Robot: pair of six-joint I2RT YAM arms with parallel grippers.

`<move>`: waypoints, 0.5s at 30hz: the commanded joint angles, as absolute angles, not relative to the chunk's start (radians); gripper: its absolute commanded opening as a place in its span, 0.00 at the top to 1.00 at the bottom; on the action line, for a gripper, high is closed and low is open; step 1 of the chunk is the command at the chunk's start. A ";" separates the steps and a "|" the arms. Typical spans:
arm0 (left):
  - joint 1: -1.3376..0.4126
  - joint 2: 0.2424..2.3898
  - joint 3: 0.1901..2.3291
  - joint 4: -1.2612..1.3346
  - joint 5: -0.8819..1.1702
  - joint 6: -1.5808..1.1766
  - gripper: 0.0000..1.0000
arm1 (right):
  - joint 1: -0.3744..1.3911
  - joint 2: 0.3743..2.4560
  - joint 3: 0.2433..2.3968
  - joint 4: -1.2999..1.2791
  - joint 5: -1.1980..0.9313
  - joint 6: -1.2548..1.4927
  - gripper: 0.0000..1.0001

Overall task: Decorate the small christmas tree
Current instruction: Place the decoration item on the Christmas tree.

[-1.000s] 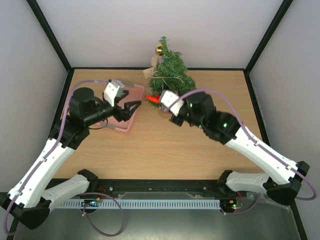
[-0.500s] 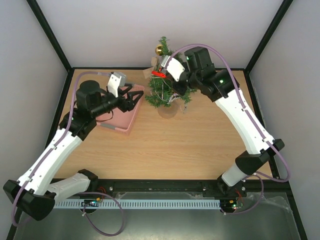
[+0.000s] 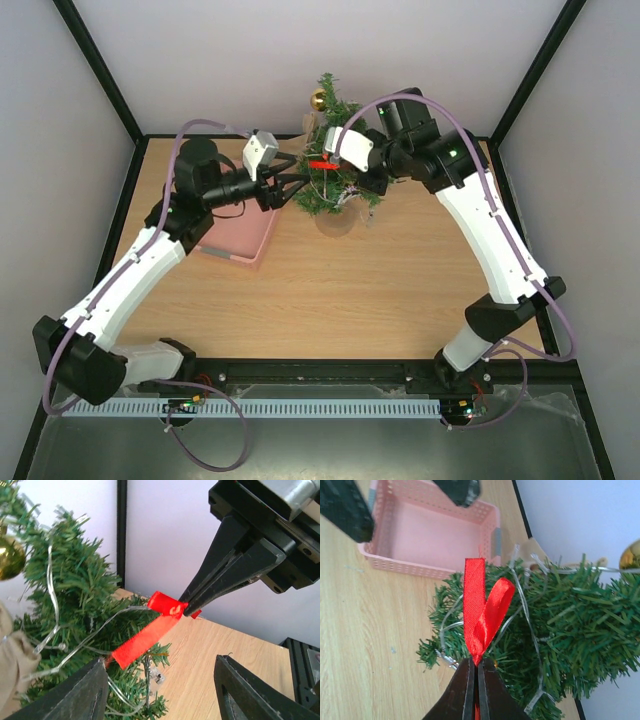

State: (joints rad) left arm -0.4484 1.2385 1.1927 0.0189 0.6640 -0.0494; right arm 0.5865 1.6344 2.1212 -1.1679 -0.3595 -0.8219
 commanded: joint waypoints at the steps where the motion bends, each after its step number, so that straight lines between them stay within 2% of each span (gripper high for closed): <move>1: -0.443 1.251 1.252 0.064 0.778 0.087 0.41 | 0.584 1.579 2.130 -1.226 -0.453 -0.898 0.98; 11: -0.443 1.347 1.329 0.011 0.911 0.092 0.45 | 0.584 1.570 2.106 -1.234 -0.513 -0.937 0.98; 13: -0.443 1.372 1.365 -0.031 0.945 0.092 0.52 | 0.584 1.564 2.096 -1.223 -0.516 -0.943 0.98; 15: -0.443 1.389 1.386 -0.053 0.996 0.090 0.56 | 0.584 1.558 2.086 -1.214 -0.520 -0.945 0.98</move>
State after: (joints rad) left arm -0.4484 1.3663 1.3220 -0.0139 0.8806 0.0738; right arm 0.5865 1.5890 2.1048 -1.1995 -0.4980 -0.9215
